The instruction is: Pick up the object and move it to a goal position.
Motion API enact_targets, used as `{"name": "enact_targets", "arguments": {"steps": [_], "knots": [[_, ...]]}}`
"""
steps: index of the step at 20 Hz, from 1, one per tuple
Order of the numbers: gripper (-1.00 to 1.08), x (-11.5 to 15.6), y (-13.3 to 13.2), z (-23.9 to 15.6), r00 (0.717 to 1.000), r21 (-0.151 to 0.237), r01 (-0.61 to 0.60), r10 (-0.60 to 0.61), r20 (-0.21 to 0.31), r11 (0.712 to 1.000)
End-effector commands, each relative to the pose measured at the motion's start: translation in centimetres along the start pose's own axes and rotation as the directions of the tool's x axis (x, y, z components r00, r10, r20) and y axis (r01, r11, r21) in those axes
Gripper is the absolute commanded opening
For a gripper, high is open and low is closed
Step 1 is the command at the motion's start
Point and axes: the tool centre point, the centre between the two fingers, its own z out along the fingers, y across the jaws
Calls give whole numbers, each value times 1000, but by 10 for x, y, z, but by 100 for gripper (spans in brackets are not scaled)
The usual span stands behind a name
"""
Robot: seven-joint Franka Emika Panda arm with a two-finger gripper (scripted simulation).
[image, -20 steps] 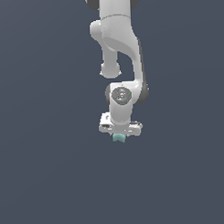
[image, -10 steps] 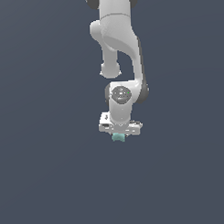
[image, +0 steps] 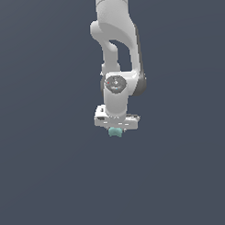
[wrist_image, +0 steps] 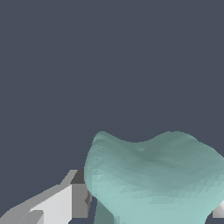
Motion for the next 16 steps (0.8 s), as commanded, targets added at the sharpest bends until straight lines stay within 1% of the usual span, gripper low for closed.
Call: {"name": "enact_targets", "arguments": {"steps": [1, 8, 16], "knots": [[-100, -4, 9, -17, 1000, 0, -1, 1, -1, 1000], [-100, -21, 43, -78, 1000, 1, -1, 1, -1, 1000], [-100, -43, 88, -161, 1000, 2, -1, 1, -1, 1000]]}}
